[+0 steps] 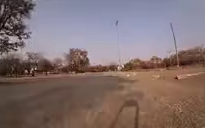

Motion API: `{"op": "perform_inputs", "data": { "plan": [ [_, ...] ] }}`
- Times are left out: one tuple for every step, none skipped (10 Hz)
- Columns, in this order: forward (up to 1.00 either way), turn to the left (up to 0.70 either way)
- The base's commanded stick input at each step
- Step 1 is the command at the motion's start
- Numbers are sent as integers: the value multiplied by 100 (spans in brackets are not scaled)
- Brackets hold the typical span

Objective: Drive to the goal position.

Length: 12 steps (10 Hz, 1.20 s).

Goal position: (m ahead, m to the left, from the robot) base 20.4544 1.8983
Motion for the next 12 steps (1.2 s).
{"op": "perform_inputs", "data": {
  "plan": [
    [70, 0],
    [70, 0],
    [70, 0],
    [70, 0],
    [70, 0],
    [70, 0],
    [70, 0],
    [70, 0],
    [70, 0],
    [70, 0],
    [70, 0],
    [70, 0]
  ]
}}
